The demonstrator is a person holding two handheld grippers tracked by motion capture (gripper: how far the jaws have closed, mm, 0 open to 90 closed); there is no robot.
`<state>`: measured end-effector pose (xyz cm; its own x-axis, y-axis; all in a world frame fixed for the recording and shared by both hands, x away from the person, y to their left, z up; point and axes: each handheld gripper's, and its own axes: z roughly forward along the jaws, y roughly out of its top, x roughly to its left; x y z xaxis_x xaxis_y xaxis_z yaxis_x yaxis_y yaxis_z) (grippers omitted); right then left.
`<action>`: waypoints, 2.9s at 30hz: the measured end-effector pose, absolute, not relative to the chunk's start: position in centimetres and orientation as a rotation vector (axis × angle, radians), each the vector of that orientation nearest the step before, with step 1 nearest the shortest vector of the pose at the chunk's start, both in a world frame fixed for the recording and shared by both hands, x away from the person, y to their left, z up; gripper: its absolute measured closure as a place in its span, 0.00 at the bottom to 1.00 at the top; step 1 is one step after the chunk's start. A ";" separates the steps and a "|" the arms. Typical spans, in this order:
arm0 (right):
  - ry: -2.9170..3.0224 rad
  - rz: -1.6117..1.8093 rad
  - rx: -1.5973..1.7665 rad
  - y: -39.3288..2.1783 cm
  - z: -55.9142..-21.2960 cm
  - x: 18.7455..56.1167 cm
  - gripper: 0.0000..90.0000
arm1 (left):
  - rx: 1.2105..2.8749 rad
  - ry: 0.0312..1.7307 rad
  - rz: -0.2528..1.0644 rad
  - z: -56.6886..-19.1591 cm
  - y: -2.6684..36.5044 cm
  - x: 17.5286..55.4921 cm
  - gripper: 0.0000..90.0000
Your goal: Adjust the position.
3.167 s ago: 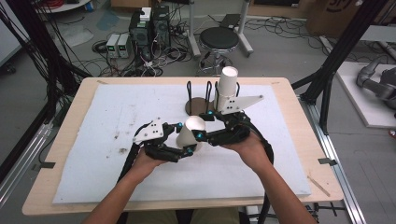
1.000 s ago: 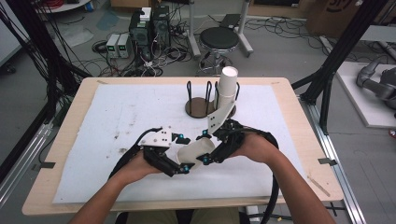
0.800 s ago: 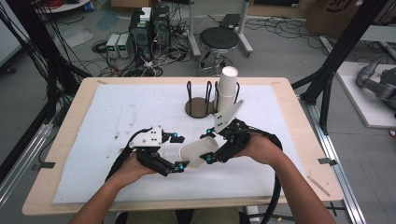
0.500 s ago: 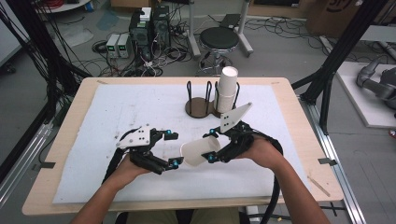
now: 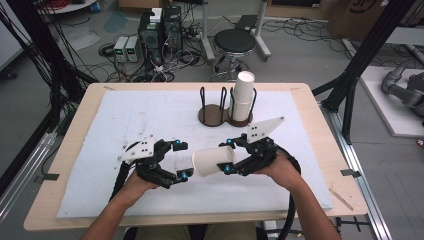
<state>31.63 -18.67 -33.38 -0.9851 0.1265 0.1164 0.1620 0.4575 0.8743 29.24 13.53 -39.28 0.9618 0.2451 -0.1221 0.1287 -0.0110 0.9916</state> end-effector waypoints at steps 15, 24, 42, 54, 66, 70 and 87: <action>-2.540 -1.690 -0.267 -18.6 -34.1 31.4 0.40 | 1.566 0.274 0.079 -39.3 12.3 29.4 0.16; -2.490 -1.726 -0.246 -18.1 -34.1 31.4 0.40 | 1.566 0.256 0.053 -39.3 11.4 29.3 0.15; -2.412 -1.758 -0.265 -18.2 -34.4 31.6 0.40 | 1.558 0.226 0.028 -39.2 11.6 29.4 0.32; -2.432 -1.740 -0.331 -17.7 -33.9 31.6 0.28 | 1.575 0.227 0.049 -38.8 12.1 29.4 0.39; -2.533 -1.737 -0.376 -18.0 -32.2 31.7 0.25 | 1.673 0.235 0.084 -37.3 13.2 29.7 0.37; -2.597 -1.703 -0.354 -17.5 -31.3 31.9 0.25 | 1.725 0.233 0.085 -37.0 13.4 29.8 0.38; -3.014 -1.266 -0.052 -14.0 -29.2 31.8 0.25 | 1.915 0.241 0.103 -35.2 13.0 30.2 0.37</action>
<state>31.80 -14.00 -29.24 -0.9913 0.0786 -0.1052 -0.0201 0.7006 0.7132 30.23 13.02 -35.23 0.9751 0.2170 -0.0446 0.1170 -0.3330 0.9356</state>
